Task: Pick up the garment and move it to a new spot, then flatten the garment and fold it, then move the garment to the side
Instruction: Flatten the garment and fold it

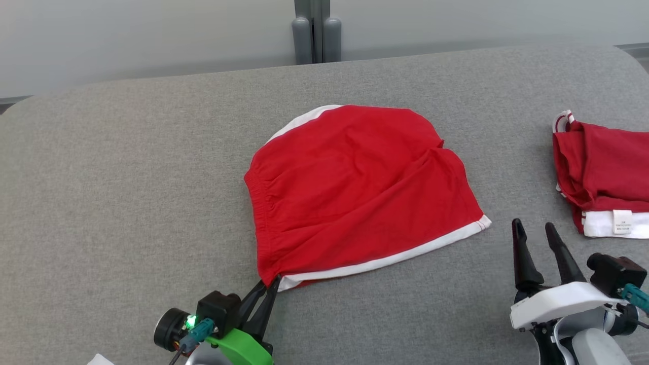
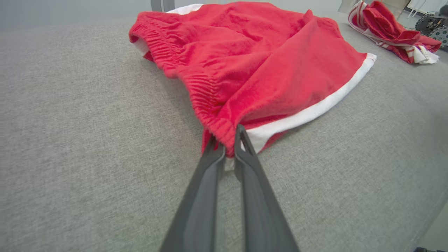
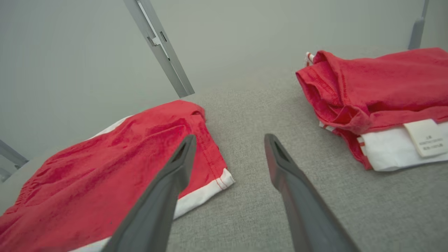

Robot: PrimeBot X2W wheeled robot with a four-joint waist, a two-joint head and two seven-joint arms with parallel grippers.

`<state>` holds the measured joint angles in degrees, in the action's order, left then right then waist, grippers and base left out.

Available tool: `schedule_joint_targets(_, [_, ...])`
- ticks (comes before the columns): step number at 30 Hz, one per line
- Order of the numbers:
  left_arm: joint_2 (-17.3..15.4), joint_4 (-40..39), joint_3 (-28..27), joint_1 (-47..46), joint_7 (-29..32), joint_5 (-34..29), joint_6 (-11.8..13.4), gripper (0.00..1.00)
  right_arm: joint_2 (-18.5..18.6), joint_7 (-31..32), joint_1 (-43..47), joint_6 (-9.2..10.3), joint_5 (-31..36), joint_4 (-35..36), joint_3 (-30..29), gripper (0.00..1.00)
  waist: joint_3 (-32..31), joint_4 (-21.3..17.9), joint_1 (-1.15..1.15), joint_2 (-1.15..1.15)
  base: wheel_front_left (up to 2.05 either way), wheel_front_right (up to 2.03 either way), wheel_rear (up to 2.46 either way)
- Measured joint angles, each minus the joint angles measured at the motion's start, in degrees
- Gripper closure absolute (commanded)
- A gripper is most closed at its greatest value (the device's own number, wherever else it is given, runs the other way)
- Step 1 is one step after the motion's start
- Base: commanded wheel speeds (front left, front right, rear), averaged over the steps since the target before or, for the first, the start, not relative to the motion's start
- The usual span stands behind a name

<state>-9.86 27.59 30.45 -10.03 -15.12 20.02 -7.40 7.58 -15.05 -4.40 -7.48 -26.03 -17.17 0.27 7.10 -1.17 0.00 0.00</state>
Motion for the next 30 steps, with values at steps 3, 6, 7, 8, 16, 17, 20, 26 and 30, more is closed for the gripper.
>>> schedule_joint_targets(3, [0.2,-0.7,-0.1,0.0,0.0,-0.5,0.0,1.0,0.6,0.0,-1.7,0.0,0.8,-4.8,1.0,0.0,-0.1,0.5,0.0,0.0,0.0,0.0,0.0])
schedule_joint_targets(6, [0.4,-1.3,0.1,0.0,0.0,-0.9,0.0,1.0,0.9,1.6,-4.0,0.0,1.1,-10.7,1.5,0.0,-0.2,1.0,0.0,0.0,0.0,0.0,0.0])
schedule_joint_targets(7, [0.5,-1.5,0.3,0.0,0.0,-1.1,0.0,1.0,0.8,1.9,-5.0,0.0,0.9,-12.3,1.5,0.0,-0.2,1.2,0.0,0.0,0.0,0.0,0.0])
schedule_joint_targets(8, [0.6,-1.6,0.4,0.0,0.0,-1.4,0.0,1.0,0.9,2.4,-6.1,0.0,1.0,-14.0,1.5,0.0,-0.2,1.5,0.0,0.0,0.0,0.0,0.0])
schedule_joint_targets(16, [1.2,-2.4,1.2,0.0,0.0,-2.4,0.0,1.0,2.0,4.0,-13.1,-0.01,3.2,-24.5,4.6,0.0,0.0,2.9,0.0,0.0,0.0,0.0,0.0])
schedule_joint_targets(17, [1.2,-2.5,1.3,0.0,0.0,-2.4,0.0,1.0,2.1,4.1,-13.7,-0.01,3.5,-25.7,5.2,0.0,0.0,3.1,0.0,0.0,0.0,0.0,0.0])
schedule_joint_targets(20, [1.2,-2.7,1.5,0.0,0.0,-2.4,0.0,1.0,2.6,4.5,-15.5,-0.01,4.0,-28.9,6.4,0.0,0.0,3.4,0.0,0.0,0.0,0.0,0.0])
schedule_joint_targets(26, [1.2,-2.9,1.5,0.0,0.0,-2.6,0.0,1.0,3.4,4.8,-18.4,-0.01,4.5,-33.7,9.0,0.0,0.1,3.8,0.0,0.0,0.0,0.0,0.0])
schedule_joint_targets(30, [1.2,-3.0,1.8,-0.2,0.0,-2.8,0.0,1.0,3.5,4.5,-20.1,-0.01,3.6,-35.9,10.5,0.09,0.4,4.0,0.0,0.0,0.0,0.0,0.0])
